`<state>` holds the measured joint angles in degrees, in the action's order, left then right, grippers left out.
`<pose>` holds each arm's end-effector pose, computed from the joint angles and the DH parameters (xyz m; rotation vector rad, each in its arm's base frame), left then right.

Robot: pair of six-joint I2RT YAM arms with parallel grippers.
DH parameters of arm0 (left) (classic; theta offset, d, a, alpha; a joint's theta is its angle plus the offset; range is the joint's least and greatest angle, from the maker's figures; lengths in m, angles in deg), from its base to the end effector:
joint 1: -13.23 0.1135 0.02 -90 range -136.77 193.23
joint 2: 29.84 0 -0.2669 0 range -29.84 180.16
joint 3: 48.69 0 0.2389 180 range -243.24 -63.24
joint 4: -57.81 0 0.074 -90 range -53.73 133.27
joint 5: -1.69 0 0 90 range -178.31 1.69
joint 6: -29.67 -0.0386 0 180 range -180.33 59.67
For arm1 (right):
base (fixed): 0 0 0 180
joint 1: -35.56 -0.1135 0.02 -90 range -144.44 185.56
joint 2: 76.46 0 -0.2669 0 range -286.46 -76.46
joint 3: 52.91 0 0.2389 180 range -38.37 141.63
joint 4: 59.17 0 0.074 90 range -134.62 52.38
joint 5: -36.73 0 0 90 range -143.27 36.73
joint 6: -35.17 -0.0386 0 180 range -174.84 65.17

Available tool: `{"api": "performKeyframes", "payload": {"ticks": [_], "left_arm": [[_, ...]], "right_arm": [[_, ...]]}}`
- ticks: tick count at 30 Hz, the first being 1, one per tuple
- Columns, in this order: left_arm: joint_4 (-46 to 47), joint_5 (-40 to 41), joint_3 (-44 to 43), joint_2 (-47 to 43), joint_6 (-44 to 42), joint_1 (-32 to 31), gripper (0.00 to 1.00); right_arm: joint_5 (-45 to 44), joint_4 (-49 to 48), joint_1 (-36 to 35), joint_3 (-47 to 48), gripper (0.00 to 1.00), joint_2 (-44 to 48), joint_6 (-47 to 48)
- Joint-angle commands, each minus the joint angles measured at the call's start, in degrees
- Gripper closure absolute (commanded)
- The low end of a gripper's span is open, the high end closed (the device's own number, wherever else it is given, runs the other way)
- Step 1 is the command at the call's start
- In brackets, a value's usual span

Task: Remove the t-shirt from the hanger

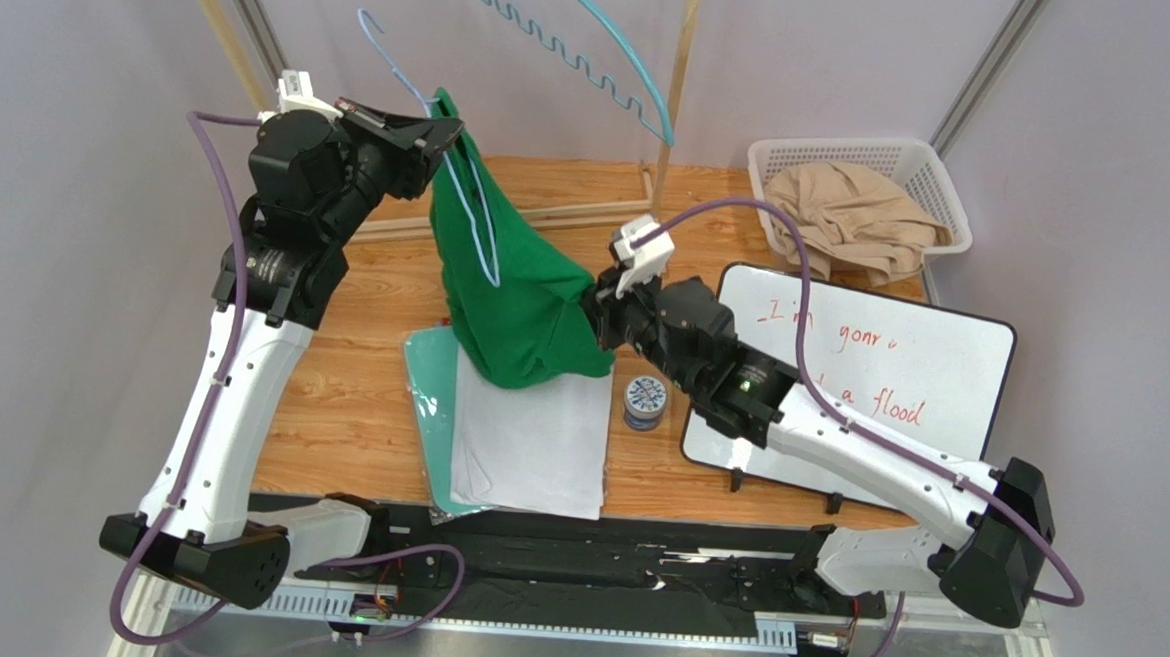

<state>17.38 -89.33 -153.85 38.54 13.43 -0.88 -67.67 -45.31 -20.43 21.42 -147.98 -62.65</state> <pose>0.2184 -0.0556 0.4975 -0.8688 1.5453 -1.1654 0.1664 0.2295 0.3570 -0.5590 1.7056 0.5856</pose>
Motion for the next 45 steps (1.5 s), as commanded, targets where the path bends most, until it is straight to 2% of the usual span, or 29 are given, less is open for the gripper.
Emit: {"api": "performKeyframes", "payload": {"ticks": [1,4,7,11,13,14,16,18,21,29,36,38,41,42,45], "left_arm": [[9.09,-17.13,1.39,-1.49,7.45,0.66,1.0],[12.52,-24.61,4.46,-2.11,10.26,0.75,1.0],[16.56,-29.55,7.54,-3.69,10.62,0.75,1.0],[15.35,-31.59,7.73,-7.28,3.0,1.1,1.0],[13.69,-29.23,8.25,-9.39,-4.36,1.1,1.0],[9.58,-27.56,8.08,-11.41,-7.11,1.1,1.0],[4.56,-20.19,7.46,-13.53,-15.78,1.1,1.0],[-0.73,-13.27,8.16,-16.6,-19.86,1.1,1.0],[-3.11,-8.84,10.09,-19.94,-25.14,1.1,1.0],[-9.35,-6.72,12.12,-23.99,-31.65,1.1,1.0],[-10.49,-10.67,14.58,-26.19,-31.74,1.1,1.0],[-11.2,-11.29,14.41,-26.71,-32.1,1.1,1.0],[-11.2,-11.64,15.02,-27.95,-32.01,1.1,1.0],[-11.29,-11.81,15.28,-28.12,-32.01,1.1,1.0],[-11.64,-11.73,15.55,-28.74,-32.36,1.1,1.0]], "right_arm": [[4.7,-0.55,6.74,12.79,1.0,-4.49,0.7],[8.22,0.16,10.97,21.05,1.0,-8.88,0.17],[9.29,0.42,12.3,28.94,1.0,-13.01,2.71],[8.42,3.58,12.74,38.11,1.0,-17.67,7.54],[8.42,4.38,12.92,40.83,1.0,-19.08,9.47],[8.68,4.29,13.01,41.28,1.0,-19.26,10.09],[9.38,3.33,13.01,41.72,1.0,-19.18,12.11],[10.0,2.19,12.92,42.6,1.0,-19.18,14.13],[13.58,1.31,13.36,43.31,1.0,-19.7,16.24],[18.87,1.3,13.89,40.23,1.0,-26.89,17.13],[10.89,7.43,13.97,40.23,1.0,-35.5,13.79],[9.83,9.82,13.89,40.93,0.96,-37.01,13.09],[8.77,14.74,13.8,41.28,0.83,-39.65,12.56],[8.07,18.23,13.89,41.46,0.73,-40.18,11.95],[7.62,21.59,13.89,39.27,0.6,-40.1,10.11]]}}
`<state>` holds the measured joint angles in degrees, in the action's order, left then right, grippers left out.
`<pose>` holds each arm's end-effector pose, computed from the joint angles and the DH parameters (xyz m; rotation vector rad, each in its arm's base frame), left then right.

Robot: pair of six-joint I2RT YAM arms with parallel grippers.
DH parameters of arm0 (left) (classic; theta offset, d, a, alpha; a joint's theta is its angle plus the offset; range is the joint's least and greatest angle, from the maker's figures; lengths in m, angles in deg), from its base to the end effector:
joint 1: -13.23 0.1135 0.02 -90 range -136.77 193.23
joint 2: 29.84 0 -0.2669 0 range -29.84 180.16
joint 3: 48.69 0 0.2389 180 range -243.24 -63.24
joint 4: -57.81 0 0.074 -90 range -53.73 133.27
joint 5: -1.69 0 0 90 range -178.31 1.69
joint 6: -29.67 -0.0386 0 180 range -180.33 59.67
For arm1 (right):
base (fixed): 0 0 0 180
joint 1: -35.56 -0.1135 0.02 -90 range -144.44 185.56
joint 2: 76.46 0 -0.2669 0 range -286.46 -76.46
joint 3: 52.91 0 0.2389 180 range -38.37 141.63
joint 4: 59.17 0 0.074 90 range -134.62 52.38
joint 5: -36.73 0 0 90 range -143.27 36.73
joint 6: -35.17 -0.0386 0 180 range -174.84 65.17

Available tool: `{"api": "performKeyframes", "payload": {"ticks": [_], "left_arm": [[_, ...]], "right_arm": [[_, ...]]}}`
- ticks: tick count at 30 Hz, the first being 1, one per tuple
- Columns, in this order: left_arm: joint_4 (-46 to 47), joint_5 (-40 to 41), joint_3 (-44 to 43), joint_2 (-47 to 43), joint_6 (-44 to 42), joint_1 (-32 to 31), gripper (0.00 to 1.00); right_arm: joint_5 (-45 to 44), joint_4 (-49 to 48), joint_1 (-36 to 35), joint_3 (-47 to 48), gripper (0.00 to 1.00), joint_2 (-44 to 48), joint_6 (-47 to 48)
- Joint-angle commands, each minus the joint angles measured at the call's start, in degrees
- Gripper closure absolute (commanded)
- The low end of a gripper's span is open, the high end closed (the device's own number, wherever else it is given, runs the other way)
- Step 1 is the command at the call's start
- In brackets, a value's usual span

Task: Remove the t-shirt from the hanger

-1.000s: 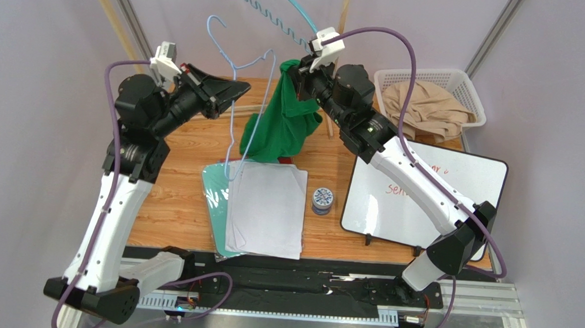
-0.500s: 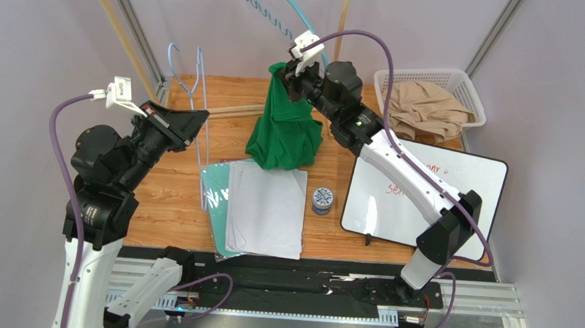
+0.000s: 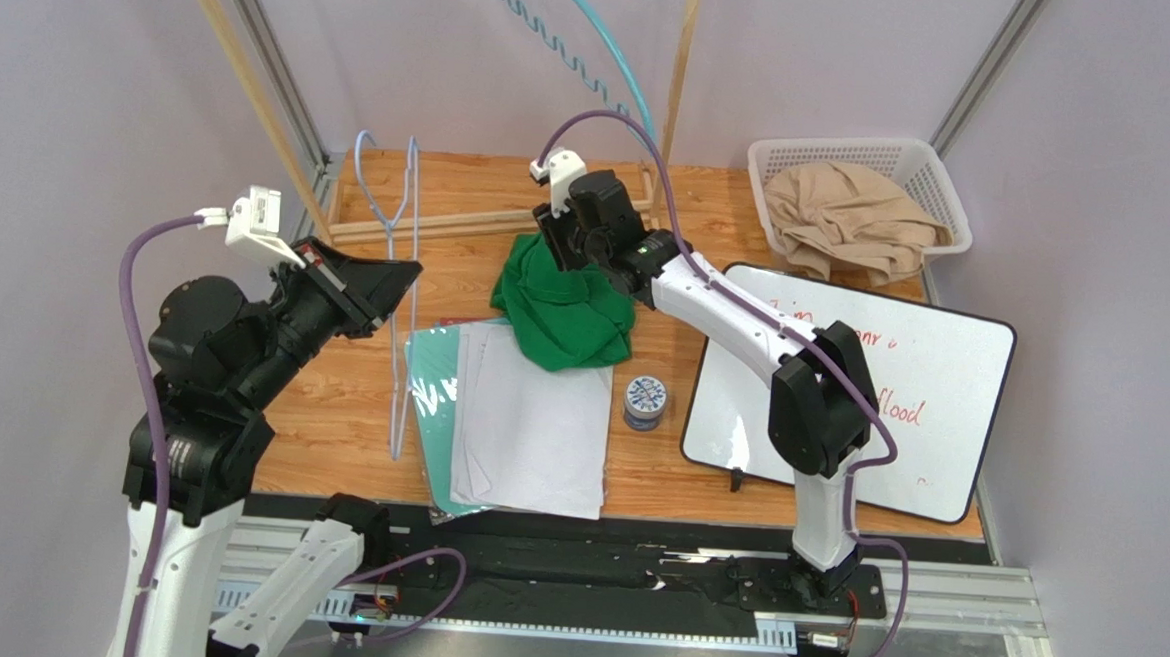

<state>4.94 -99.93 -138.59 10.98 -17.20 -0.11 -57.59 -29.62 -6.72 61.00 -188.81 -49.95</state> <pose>0.0819 -0.0274 0.4611 -0.2820 1.6936 -0.9100 0.3420 0.3071 0.3141 -0.7863 1.9189 0.3254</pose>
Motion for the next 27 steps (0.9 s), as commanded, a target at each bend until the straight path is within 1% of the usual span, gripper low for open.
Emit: {"api": "performKeyframes", "payload": {"ticks": [1,2,3,5,6,8,9,15,19,22,23,26,27], "left_arm": [[0.62,-1.21,0.38,-1.18,-1.74,0.34,1.0],[0.62,-1.22,0.56,-1.18,-1.65,0.34,1.0],[0.71,-1.65,0.73,-1.18,-1.65,0.34,1.0],[1.06,-2.62,1.08,-1.27,-1.21,0.34,1.0],[1.23,-2.97,1.35,-1.18,-1.04,0.34,1.0],[1.94,-3.76,2.05,-1.44,-0.69,0.34,1.0],[2.03,-4.02,2.22,-1.53,-0.42,0.34,1.0],[1.33,-4.38,3.02,-2.23,-0.42,0.34,1.0],[0.8,-4.55,3.11,-2.59,-0.59,0.34,1.0],[0.45,-5.08,3.19,-2.76,-0.77,0.34,1.0],[0.45,-5.17,3.19,-2.85,-0.86,0.34,1.0],[0.18,-4.91,3.54,-3.11,-1.12,0.34,1.0],[0.09,-4.91,3.63,-3.2,-1.12,0.34,1.0]], "right_arm": [[-1.49,6.52,0.18,-1.1,0.57,1.34,-3.12],[-0.18,7.49,0.27,-2.94,0.52,1.7,-3.74],[2.44,7.76,0.1,-3.83,0.42,1.96,-4.18],[5.53,7.85,0.1,-5.85,0.26,2.31,-6.01],[7.55,7.85,0.09,-7.25,0.14,2.4,-6.11],[7.48,7.32,0.09,-8.23,0.02,1.62,-5.76],[7.22,7.49,0.18,-7.97,0.0,1.18,-5.5],[7.83,5.83,0.18,-5.95,0.0,-2.77,-2.6],[7.57,5.3,0.09,-2.53,0.0,-6.82,-1.63],[4.85,3.89,0.01,-0.77,0.0,-10.15,-0.84],[1.71,4.41,0.18,-0.15,0.0,-11.03,-0.58],[-0.77,4.95,0.18,0.82,0.0,-14.03,-0.66],[-0.87,4.51,0.18,0.47,0.02,-14.29,-0.93]]}}
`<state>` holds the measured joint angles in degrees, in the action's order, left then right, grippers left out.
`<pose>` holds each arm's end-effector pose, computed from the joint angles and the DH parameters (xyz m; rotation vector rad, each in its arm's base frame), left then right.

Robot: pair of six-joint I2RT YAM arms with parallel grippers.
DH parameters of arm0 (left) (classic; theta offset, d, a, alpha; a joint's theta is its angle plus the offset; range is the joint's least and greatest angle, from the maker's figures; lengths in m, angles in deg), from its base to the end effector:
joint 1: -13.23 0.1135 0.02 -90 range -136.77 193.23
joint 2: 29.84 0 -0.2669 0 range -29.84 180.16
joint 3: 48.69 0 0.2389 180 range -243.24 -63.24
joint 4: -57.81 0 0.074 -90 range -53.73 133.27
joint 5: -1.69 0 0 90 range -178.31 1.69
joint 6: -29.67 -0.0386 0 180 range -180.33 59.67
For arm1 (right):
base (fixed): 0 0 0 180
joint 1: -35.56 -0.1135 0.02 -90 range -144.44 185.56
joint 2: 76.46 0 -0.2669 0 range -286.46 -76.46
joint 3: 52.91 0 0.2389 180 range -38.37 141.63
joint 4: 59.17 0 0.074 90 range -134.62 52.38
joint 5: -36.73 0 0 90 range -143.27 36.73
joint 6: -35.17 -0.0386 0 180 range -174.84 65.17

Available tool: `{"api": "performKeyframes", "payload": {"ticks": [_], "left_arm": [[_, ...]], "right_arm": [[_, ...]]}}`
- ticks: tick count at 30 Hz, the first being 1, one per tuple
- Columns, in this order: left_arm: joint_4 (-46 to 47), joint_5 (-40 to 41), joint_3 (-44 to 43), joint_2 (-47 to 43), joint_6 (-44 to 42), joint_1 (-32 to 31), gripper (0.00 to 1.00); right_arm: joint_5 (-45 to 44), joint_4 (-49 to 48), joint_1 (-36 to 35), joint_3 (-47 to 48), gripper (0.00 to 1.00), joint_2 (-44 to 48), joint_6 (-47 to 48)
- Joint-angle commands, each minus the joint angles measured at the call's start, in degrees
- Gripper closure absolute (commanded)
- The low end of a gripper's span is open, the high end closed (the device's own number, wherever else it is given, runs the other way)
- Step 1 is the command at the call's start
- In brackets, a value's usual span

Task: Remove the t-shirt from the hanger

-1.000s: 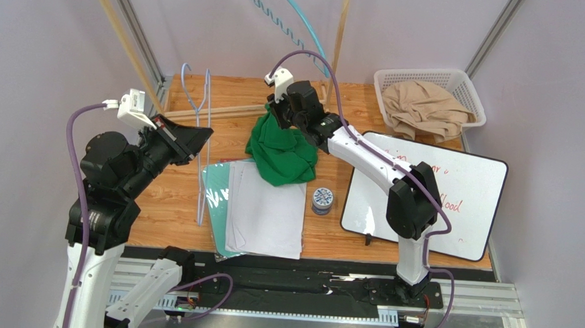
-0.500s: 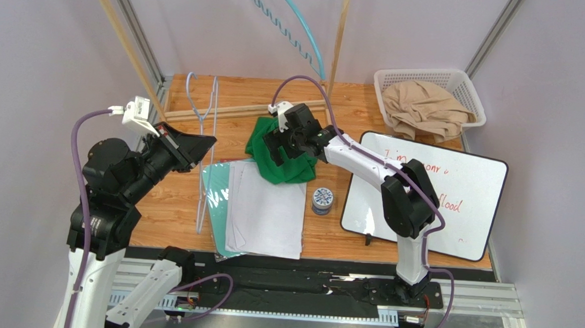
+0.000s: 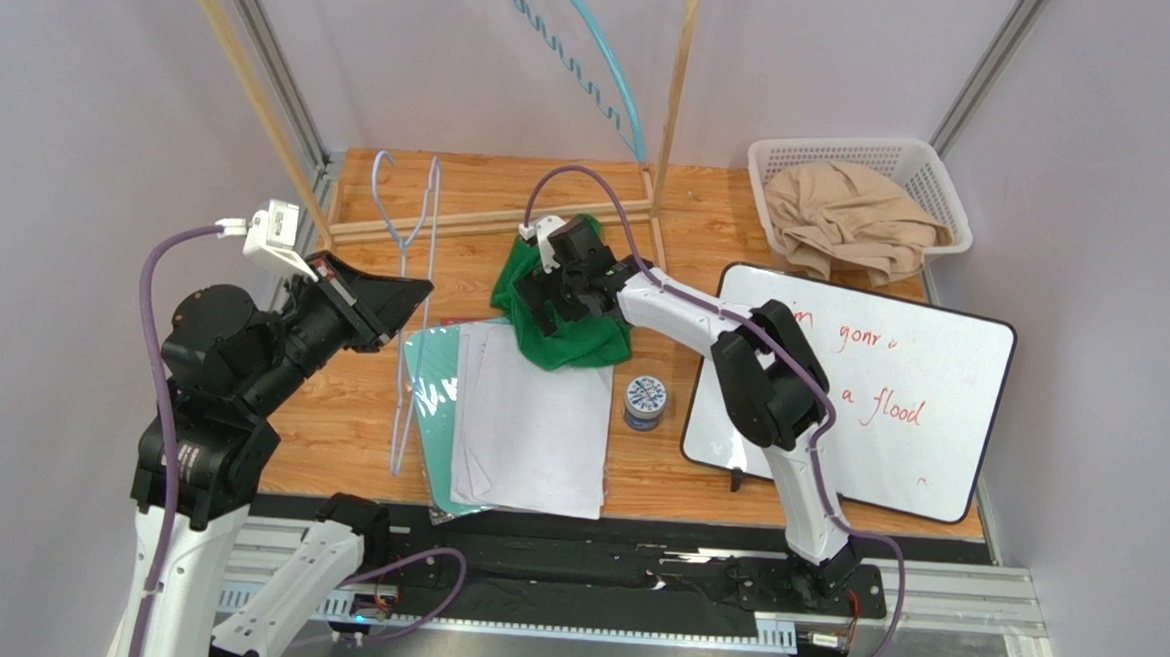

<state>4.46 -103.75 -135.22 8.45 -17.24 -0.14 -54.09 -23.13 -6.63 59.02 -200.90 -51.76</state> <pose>0.0758 -0.0286 0.4472 -0.2372 1.7336 -0.9586 0.3551 0.3211 0.1975 -0.9325 2.2541 0.2926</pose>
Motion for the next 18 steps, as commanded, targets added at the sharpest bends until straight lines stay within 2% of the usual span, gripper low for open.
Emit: {"api": "performKeyframes", "payload": {"ticks": [1,3,5,6,7,8,9,11,13,14,18], "left_arm": [[0.75,-0.99,0.62,-0.58,-1.08,0.36,1.0],[1.01,-1.17,0.79,-0.58,-0.9,0.36,1.0],[1.54,-1.69,1.23,-0.4,-0.55,0.36,1.0],[1.72,-1.87,1.41,-0.49,-0.46,0.36,1.0],[1.89,-2.22,1.58,-0.4,-0.29,0.36,1.0],[1.98,-2.31,1.76,-0.4,-0.03,0.36,1.0],[2.15,-2.4,1.76,-0.4,-0.02,0.36,1.0],[2.07,-2.4,1.76,-0.58,-0.11,0.36,1.0],[1.98,-2.22,1.76,-0.67,-0.02,0.36,1.0],[1.98,-2.31,1.76,-0.75,0.15,0.36,1.0],[1.89,-2.22,1.94,-1.1,0.33,0.36,1.0]], "right_arm": [[-4.1,-2.85,0.1,1.94,0.03,-2.29,0.71],[-3.58,-3.48,0.1,1.06,0.11,-2.3,0.36],[-2.88,-4.62,0.01,0.27,0.25,-1.95,0.44],[-2.96,-4.88,0.01,0.35,0.33,-1.68,0.18],[-3.13,-5.32,0.01,0.26,0.52,-1.33,0.09],[-3.57,-5.5,0.09,-0.26,0.63,-0.02,-0.08],[-3.92,-6.11,0.01,-0.79,0.7,0.95,-0.17],[-4.19,-8.74,0.01,-2.19,0.79,4.27,-0.17],[-3.75,-9.19,0.09,-2.64,0.96,6.22,0.27],[-3.75,-8.93,0.1,-2.38,0.99,7.01,0.36],[-4.01,-8.66,-0.17,-1.85,1.0,13.41,0.53]]}}
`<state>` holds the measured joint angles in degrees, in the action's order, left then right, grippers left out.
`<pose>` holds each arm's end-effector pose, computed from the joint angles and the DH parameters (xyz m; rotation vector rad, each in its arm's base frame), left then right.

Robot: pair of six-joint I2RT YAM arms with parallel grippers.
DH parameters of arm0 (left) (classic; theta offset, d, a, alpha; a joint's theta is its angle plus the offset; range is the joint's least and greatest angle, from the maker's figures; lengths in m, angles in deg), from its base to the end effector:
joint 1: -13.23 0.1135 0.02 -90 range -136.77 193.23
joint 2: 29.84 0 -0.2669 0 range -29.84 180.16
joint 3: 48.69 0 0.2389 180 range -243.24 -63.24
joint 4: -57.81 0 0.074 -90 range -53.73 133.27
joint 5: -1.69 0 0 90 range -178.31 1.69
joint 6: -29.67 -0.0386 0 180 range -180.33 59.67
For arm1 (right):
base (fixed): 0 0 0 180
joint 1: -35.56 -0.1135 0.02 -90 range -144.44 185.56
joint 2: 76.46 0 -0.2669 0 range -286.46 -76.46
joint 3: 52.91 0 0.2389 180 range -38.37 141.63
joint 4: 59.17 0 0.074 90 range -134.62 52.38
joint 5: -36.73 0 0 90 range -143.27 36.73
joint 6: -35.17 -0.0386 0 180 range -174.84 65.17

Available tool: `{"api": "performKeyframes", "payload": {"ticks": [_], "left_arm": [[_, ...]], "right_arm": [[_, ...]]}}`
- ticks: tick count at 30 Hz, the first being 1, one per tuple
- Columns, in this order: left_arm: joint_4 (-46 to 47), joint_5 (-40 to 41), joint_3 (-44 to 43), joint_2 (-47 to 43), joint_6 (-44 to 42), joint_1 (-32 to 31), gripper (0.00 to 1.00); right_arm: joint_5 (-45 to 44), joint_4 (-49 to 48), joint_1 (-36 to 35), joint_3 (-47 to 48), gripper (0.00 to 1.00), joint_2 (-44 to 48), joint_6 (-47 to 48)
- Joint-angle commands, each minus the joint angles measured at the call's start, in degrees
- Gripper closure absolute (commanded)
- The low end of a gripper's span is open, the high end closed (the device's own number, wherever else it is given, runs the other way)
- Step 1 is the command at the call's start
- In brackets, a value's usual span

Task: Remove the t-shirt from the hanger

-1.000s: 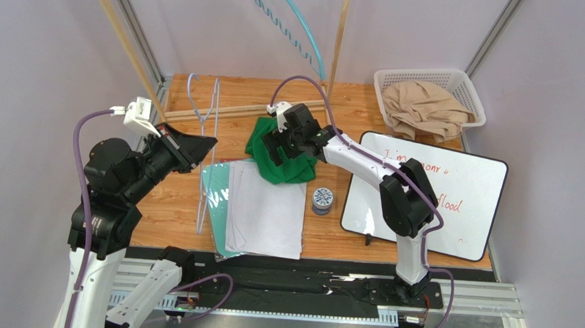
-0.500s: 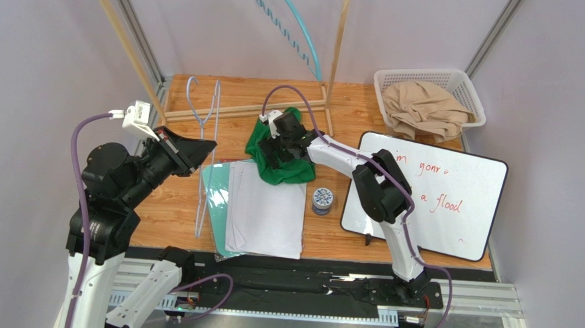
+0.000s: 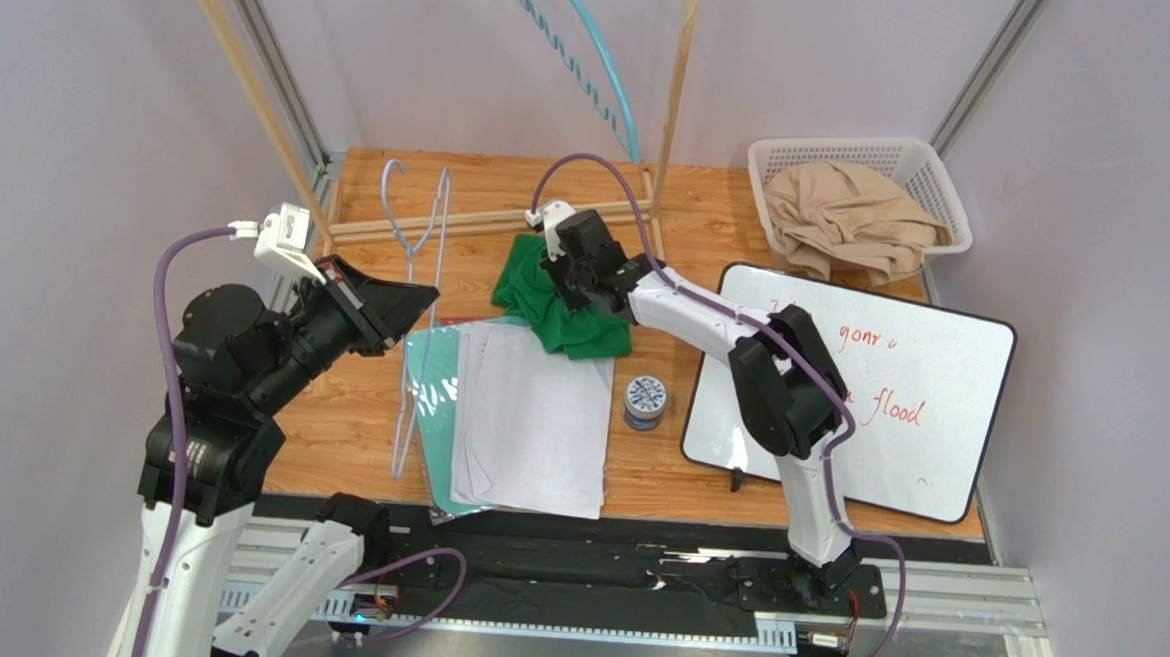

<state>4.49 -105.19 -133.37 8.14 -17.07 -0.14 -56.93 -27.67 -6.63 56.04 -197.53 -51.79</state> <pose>0.0788 -0.0303 0.4388 -0.2299 1.7660 -0.9765 0.3519 0.3157 0.2143 -0.8722 2.1773 0.2660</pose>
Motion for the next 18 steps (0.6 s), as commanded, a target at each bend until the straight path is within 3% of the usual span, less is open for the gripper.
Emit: {"api": "performKeyframes", "payload": {"ticks": [1,7,18], "left_arm": [[1.87,-0.69,0.08,-0.8,0.33,0.36,1.0],[1.87,-0.61,0.34,-0.8,0.68,0.36,1.0],[4.42,-1.13,2.71,-0.18,2.26,0.36,1.0]], "right_arm": [[-1.17,-4.03,-0.34,1.13,1.0,11.29,0.64],[-0.64,-3.85,-2.97,-0.63,1.0,23.13,3.1],[1.73,-8.6,-3.24,-13.45,1.0,51.09,-0.76]]}}
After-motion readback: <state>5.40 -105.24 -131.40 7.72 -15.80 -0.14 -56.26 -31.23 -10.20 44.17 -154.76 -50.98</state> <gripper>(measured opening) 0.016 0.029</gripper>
